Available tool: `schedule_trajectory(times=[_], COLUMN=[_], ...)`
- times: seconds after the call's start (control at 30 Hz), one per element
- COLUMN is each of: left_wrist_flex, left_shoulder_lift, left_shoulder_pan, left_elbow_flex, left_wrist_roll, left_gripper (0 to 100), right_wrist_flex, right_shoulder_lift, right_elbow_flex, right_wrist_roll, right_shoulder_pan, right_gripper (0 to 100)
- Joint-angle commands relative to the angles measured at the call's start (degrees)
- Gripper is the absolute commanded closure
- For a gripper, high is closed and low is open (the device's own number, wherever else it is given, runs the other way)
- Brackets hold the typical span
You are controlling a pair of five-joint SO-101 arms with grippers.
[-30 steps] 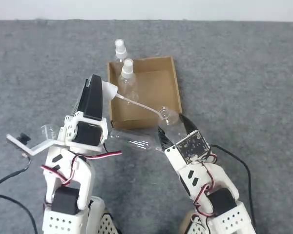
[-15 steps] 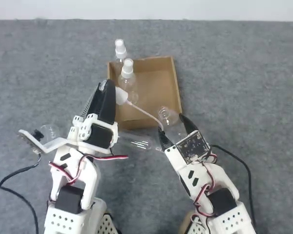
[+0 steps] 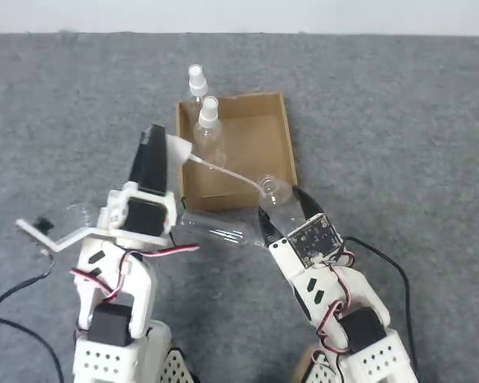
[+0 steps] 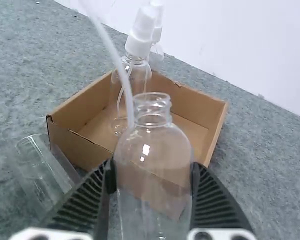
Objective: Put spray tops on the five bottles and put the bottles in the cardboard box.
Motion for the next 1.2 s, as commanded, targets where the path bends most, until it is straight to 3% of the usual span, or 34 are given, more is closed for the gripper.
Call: schedule_trajectory(times=[0.0, 0.5, 0.77, 1.0, 1.17], left_wrist_flex=[-3.4, -3.5, -3.6, -3.6, -4.6], left_shoulder_lift=[-1.1, -0.7, -0.7, -1.1, -1.1], left_shoulder_pan=[-2.9, -1.2, 2.7, 1.9, -3.1], left_elbow_flex=[-4.4, -3.4, -1.6, -1.8, -2.0], left_wrist_roll=[3.6, 4.7, -0.8, -0.6, 4.0], left_gripper=[99, 99, 99, 99, 99], right_wrist_flex=[0.7, 0.7, 2.6, 2.5, 2.6], right_shoulder_lift=[-1.1, -0.7, -1.3, -1.3, -1.3], right_elbow_flex=[1.1, 1.2, 1.2, 1.2, 1.2], right_wrist_roll=[0.7, 0.8, 0.8, 0.8, 0.8], right_shoulder_pan=[-0.2, -0.5, -0.4, -0.3, -0.4], right_gripper=[92.3, 92.3, 92.3, 92.3, 92.3])
